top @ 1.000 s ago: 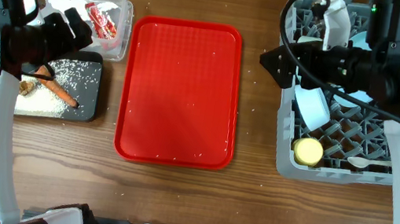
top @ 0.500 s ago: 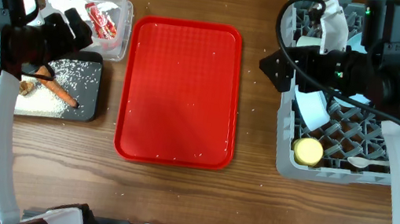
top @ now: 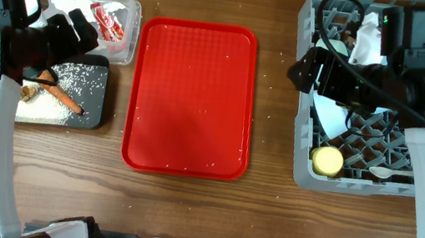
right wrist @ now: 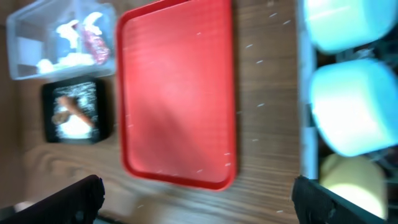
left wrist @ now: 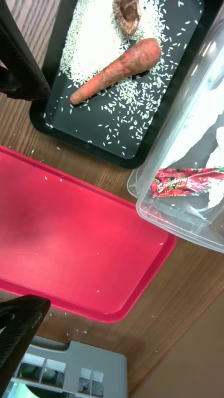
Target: Sort waste into correct bins and load items into the dishwasher rack
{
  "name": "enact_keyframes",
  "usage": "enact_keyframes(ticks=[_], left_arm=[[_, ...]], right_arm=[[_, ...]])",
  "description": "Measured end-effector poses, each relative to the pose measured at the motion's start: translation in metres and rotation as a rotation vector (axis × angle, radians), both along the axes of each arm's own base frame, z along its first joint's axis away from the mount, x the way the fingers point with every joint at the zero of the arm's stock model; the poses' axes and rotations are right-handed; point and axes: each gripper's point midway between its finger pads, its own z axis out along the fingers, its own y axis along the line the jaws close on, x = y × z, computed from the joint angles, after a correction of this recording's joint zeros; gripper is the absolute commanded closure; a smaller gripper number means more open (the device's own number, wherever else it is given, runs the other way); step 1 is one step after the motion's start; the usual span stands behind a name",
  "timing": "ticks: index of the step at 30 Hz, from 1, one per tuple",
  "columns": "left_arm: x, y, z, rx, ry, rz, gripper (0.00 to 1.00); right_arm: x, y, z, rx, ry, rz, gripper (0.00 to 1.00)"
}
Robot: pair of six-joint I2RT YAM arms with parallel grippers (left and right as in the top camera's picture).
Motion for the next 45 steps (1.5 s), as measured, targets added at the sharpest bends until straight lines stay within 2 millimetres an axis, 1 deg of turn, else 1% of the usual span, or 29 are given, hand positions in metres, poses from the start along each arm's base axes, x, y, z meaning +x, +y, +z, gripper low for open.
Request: enact_keyframes(ticks=[2, 4, 6, 7, 9, 11, 13, 14, 15, 16, 17, 18, 20, 21, 22, 23, 24, 25, 27, 31, 32, 34, 39, 42, 45], left_arm=[[0.000, 0.000, 0.000, 0.000, 0.000, 0.000, 0.00], [0.000, 0.000, 0.000, 0.000, 0.000, 0.000, 0.00], [0.000, 0.000, 0.000, 0.000, 0.000, 0.000, 0.00], [0.000, 0.000, 0.000, 0.000, 0.000, 0.000, 0.00], [0.000, 0.000, 0.000, 0.000, 0.000, 0.000, 0.00], [0.000, 0.000, 0.000, 0.000, 0.000, 0.000, 0.00], [0.000, 0.000, 0.000, 0.000, 0.000, 0.000, 0.00], [0.000, 0.000, 0.000, 0.000, 0.000, 0.000, 0.00], [0.000, 0.000, 0.000, 0.000, 0.000, 0.000, 0.00], [0.000, 0.000, 0.000, 0.000, 0.000, 0.000, 0.00], [0.000, 0.000, 0.000, 0.000, 0.000, 0.000, 0.00], [0.000, 0.000, 0.000, 0.000, 0.000, 0.000, 0.00], [0.000, 0.000, 0.000, -0.001, 0.002, 0.000, 0.00], [0.000, 0.000, 0.000, 0.000, 0.001, 0.001, 0.00], [0.000, 0.000, 0.000, 0.000, 0.003, 0.000, 0.00], [0.000, 0.000, 0.000, -0.001, 0.003, 0.000, 0.00], [-0.001, 0.000, -0.001, -0.002, 0.004, 0.000, 0.00], [0.000, 0.000, -0.001, -0.001, 0.003, 0.000, 0.00], [-0.001, 0.000, -0.001, -0.001, 0.004, 0.000, 0.00], [-0.001, 0.000, -0.001, -0.001, 0.004, 0.000, 0.00], [-0.001, 0.000, -0.001, -0.001, 0.004, 0.000, 0.00], [0.000, 0.000, -0.001, -0.001, 0.003, 0.000, 0.00], [-0.001, 0.000, -0.001, -0.002, 0.004, 0.000, 0.00], [0.000, 0.000, -0.001, -0.001, 0.004, 0.000, 0.00], [0.000, 0.000, -0.001, -0.001, 0.004, 0.000, 0.00]], right_arm=[[0.005, -0.009, -0.002, -0.068, -0.032, 0.002, 0.00], [0.017, -0.017, 0.002, -0.127, -0.101, 0.007, 0.00], [0.030, -0.022, 0.016, -0.174, -0.211, 0.025, 0.00], [0.032, -0.025, 0.031, -0.196, -0.289, 0.037, 0.00], [0.025, -0.030, 0.057, -0.217, -0.392, 0.037, 0.00], [0.010, -0.036, 0.094, -0.221, -0.536, 0.021, 0.00], [-0.005, -0.041, 0.124, -0.214, -0.678, -0.001, 0.00], [-0.015, -0.044, 0.135, -0.208, -0.754, -0.014, 0.00], [-0.021, -0.046, 0.140, -0.201, -0.807, -0.025, 0.00], [-0.026, -0.047, 0.141, -0.196, -0.850, -0.035, 0.00], [-0.031, -0.050, 0.136, -0.196, -0.878, -0.044, 0.00], [-0.036, -0.054, 0.120, -0.202, -0.894, -0.057, 0.00], [-0.036, -0.061, 0.099, -0.207, -0.944, -0.088, 0.00], [-0.039, -0.065, 0.081, -0.213, -0.944, -0.100, 0.00], [-0.044, -0.070, 0.059, -0.221, -0.949, -0.115, 0.00], [-0.048, -0.074, 0.043, -0.224, -0.957, -0.127, 0.00], [-0.050, -0.077, 0.038, -0.219, -1.001, -0.147, 0.00], [-0.054, -0.081, 0.025, -0.212, -1.031, -0.172, 0.00], [-0.058, -0.085, 0.005, -0.203, -1.077, -0.200, 0.00], [-0.063, -0.087, -0.028, -0.179, -1.142, -0.231, 0.00], [-0.064, -0.088, -0.042, -0.177, -1.153, -0.234, 0.00], [-0.064, -0.088, -0.051, -0.168, -1.187, -0.241, 0.00], [-0.068, -0.088, -0.086, -0.125, -1.208, -0.267, 0.00], [-0.069, -0.089, -0.098, -0.107, -1.190, -0.281, 0.00], [-0.069, -0.090, -0.103, -0.107, -1.173, -0.291, 0.00]])
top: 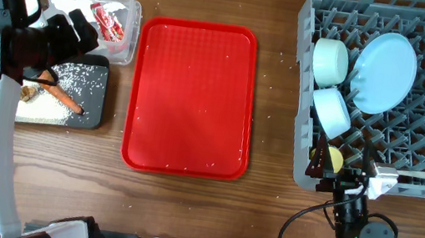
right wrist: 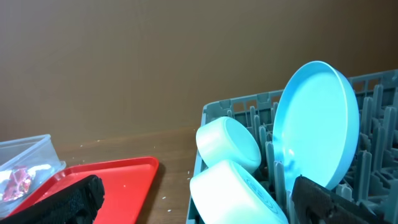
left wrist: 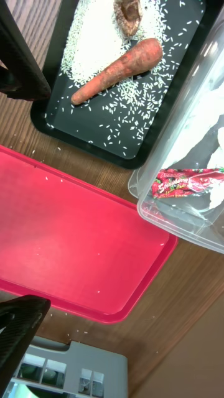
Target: Sort waste into correct bins and load items into the dishwasher rack
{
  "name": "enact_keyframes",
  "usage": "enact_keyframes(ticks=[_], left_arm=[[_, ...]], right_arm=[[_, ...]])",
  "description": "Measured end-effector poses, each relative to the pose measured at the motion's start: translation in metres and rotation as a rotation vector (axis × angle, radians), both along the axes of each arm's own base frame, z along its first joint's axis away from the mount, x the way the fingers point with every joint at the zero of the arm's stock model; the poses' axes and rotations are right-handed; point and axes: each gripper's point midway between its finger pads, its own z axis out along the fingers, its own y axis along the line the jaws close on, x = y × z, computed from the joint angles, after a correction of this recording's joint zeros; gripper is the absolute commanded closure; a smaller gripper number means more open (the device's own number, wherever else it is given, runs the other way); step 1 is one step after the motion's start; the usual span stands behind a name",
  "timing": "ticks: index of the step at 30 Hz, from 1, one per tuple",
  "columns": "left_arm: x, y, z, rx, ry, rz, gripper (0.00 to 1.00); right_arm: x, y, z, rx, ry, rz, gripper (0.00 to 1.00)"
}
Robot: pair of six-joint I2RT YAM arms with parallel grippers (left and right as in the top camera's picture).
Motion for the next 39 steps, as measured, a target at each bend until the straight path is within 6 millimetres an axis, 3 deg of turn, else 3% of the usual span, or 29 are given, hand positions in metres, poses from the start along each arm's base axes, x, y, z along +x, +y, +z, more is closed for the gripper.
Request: enact_keyframes(ticks=[6, 39], left_arm=[[0.000, 0.000, 0.000, 0.000, 0.000, 0.000, 0.00], [-0.001, 0.000, 0.000, 0.003, 0.003, 0.002, 0.00]], right_arm=[[0.001, 0.000, -0.018, 0.003, 0.076, -0.002, 0.00], [0.000, 0.000, -0.019, 0.003, 0.076, -0.002, 0.00]])
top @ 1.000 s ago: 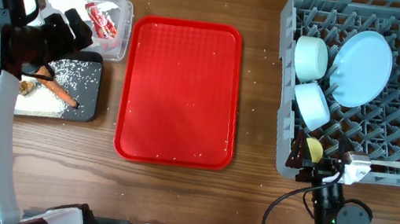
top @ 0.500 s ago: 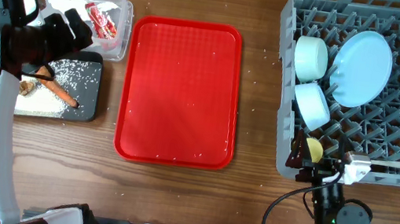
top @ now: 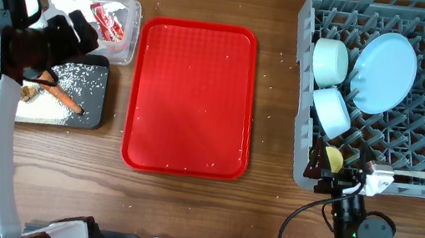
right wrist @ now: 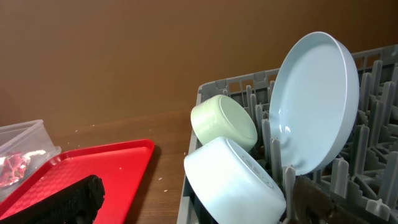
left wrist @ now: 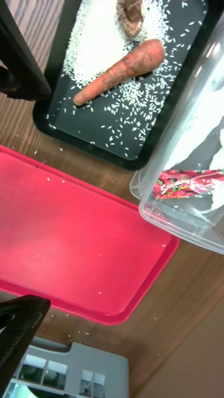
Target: Sort waste into correct bins and load items into the dishwasher rack
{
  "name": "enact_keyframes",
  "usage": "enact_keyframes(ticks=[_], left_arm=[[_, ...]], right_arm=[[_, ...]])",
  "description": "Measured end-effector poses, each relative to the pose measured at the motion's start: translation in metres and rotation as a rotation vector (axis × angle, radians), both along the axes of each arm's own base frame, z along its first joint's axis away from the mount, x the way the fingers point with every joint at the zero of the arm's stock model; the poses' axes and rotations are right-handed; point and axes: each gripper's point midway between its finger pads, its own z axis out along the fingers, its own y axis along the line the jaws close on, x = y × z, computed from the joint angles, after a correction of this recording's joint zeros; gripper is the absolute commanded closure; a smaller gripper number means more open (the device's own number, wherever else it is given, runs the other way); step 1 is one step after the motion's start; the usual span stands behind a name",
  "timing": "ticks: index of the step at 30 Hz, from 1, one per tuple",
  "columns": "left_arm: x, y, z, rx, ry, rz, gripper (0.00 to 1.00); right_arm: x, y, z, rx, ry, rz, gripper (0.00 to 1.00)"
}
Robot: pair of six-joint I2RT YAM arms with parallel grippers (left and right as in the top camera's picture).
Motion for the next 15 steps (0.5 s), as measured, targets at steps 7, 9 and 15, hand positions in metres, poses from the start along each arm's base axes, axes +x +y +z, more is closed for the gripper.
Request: enact_keyframes(ticks=[7, 9, 15], left_arm=[[-0.005, -0.038, 0.077, 0.143, -0.512, -0.150, 0.00], [-0.029, -0.043, 0.082, 0.165, -0.636, -0.155, 0.00], [-0.082, -0.048, 0.031, 0.205, -0.843, -0.148, 0.00]], right_arm=[[0.000, 0.000, 0.001, 0.000, -0.003, 0.000, 0.00], [0.000, 0.000, 0.001, 0.000, -0.003, 0.000, 0.00], [0.000, 0.000, 0.000, 0.001, -0.003, 0.000, 0.00]])
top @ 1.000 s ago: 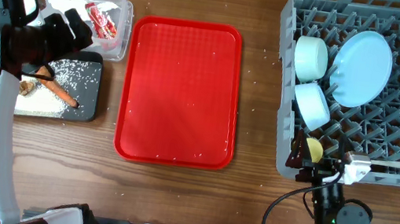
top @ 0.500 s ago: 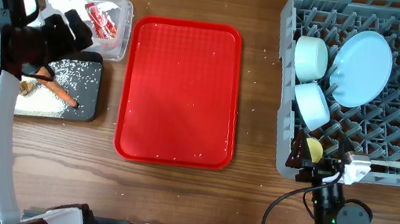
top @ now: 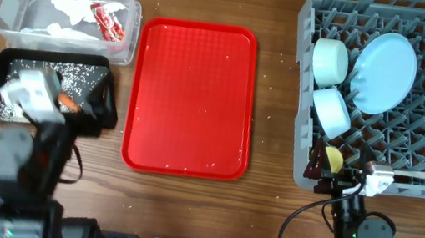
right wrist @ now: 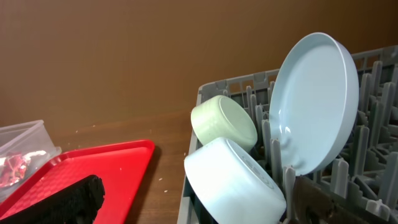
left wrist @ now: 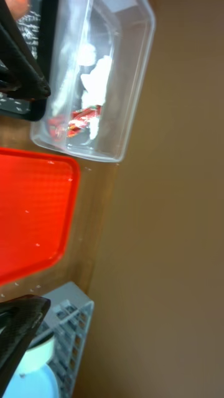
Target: Sort waste into correct bins and load items into the dishwasher rack
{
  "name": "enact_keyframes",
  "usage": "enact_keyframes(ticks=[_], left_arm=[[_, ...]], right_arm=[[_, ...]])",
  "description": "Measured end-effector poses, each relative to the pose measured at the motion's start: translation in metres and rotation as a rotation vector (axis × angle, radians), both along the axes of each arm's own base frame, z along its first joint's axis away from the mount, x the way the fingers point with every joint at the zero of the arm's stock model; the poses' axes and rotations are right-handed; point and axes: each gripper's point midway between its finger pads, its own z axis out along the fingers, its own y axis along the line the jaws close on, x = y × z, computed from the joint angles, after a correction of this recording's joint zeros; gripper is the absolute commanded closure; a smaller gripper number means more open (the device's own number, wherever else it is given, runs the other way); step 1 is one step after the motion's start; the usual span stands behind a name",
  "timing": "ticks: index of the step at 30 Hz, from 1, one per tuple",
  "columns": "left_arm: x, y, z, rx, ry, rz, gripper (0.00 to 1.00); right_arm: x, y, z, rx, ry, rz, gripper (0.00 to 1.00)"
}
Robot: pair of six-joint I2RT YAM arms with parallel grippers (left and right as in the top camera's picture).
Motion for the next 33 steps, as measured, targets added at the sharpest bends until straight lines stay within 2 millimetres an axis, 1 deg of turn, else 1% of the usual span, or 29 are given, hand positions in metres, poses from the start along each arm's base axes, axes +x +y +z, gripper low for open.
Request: enact_keyframes(ticks=[1, 2, 4, 7, 8, 9, 12, 14, 18, 23, 26, 33], left_arm=[[-0.004, 0.000, -0.007, 0.003, -0.033, 0.000, 0.00], [-0.010, -0.001, -0.021, 0.005, -0.060, -0.001, 0.00], [-0.014, -0.002, -0.034, 0.008, -0.100, -0.003, 0.00], [-0.015, -0.003, -0.058, 0.001, -0.145, -0.003, 0.00], [-0.014, -0.004, -0.069, -0.002, -0.147, -0.007, 0.00], [-0.012, -0.005, -0.085, -0.007, -0.138, -0.013, 0.00], [-0.013, -0.004, -0.089, -0.006, -0.149, -0.004, 0.00], [-0.014, -0.003, -0.088, -0.007, -0.167, 0.004, 0.00], [-0.015, -0.003, -0.094, -0.007, -0.174, 0.006, 0.00], [-0.014, -0.005, -0.111, -0.009, -0.148, 0.000, 0.00], [-0.013, -0.006, -0.130, -0.013, -0.090, -0.003, 0.00], [-0.013, -0.006, -0.131, -0.013, -0.088, -0.004, 0.00]], right_arm=[[0.000, 0.000, 0.000, 0.000, 0.000, 0.000, 0.00], [0.000, 0.000, 0.000, 0.000, 0.000, 0.000, 0.00], [0.000, 0.000, 0.000, 0.000, 0.000, 0.000, 0.00], [0.000, 0.000, 0.000, 0.000, 0.000, 0.000, 0.00], [0.000, 0.000, 0.000, 0.000, 0.000, 0.000, 0.00], [0.000, 0.000, 0.000, 0.000, 0.000, 0.000, 0.00], [0.000, 0.000, 0.000, 0.000, 0.000, 0.000, 0.00], [0.000, 0.000, 0.000, 0.000, 0.000, 0.000, 0.00], [0.000, 0.000, 0.000, 0.000, 0.000, 0.000, 0.00], [0.000, 0.000, 0.000, 0.000, 0.000, 0.000, 0.00], [0.000, 0.000, 0.000, 0.000, 0.000, 0.000, 0.00], [0.000, 0.000, 0.000, 0.000, 0.000, 0.000, 0.00]])
